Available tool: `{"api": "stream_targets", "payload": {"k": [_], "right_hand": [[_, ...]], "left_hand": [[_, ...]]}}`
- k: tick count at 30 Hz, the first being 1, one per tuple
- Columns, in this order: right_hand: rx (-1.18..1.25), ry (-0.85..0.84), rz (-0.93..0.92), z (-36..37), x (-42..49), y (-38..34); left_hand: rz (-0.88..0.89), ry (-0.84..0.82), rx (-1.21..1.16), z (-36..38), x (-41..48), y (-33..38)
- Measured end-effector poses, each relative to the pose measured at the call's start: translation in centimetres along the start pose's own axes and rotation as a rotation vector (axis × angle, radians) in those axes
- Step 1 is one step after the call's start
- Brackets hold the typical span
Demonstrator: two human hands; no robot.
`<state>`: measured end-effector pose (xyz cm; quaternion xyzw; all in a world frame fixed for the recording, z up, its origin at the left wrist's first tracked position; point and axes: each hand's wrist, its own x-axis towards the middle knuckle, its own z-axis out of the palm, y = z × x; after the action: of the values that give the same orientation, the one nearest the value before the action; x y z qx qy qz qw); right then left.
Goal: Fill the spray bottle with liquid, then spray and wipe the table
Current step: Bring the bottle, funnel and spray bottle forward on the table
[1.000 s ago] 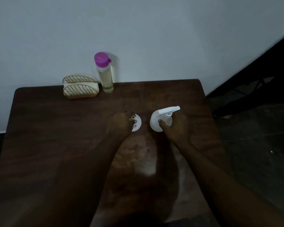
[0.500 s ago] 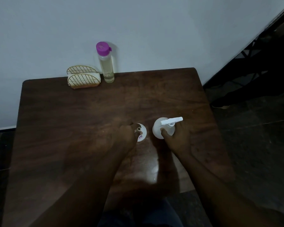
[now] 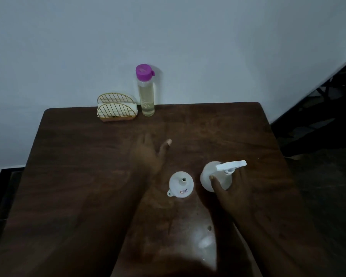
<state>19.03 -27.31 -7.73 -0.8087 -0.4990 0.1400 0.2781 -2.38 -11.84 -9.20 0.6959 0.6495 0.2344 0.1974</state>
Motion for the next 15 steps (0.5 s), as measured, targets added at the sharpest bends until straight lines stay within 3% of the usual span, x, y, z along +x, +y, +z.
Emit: {"api": "stream_targets", "payload": {"k": [5, 11, 15], "right_hand": [[0.149, 0.061, 0.003, 3.2, 0.4, 2.2], [0.236, 0.164, -0.055, 5.3, 0.4, 4.5], [0.241, 0.209, -0.06, 6.2, -0.5, 5.0]], "left_hand": [[-0.092, 0.278, -0.225, 0.4, 9.0, -0.5], [-0.111, 0.329, -0.392, 3.1, 15.7, -0.9], [-0.056, 0.396, -0.336, 4.8, 15.9, -2.1]]}}
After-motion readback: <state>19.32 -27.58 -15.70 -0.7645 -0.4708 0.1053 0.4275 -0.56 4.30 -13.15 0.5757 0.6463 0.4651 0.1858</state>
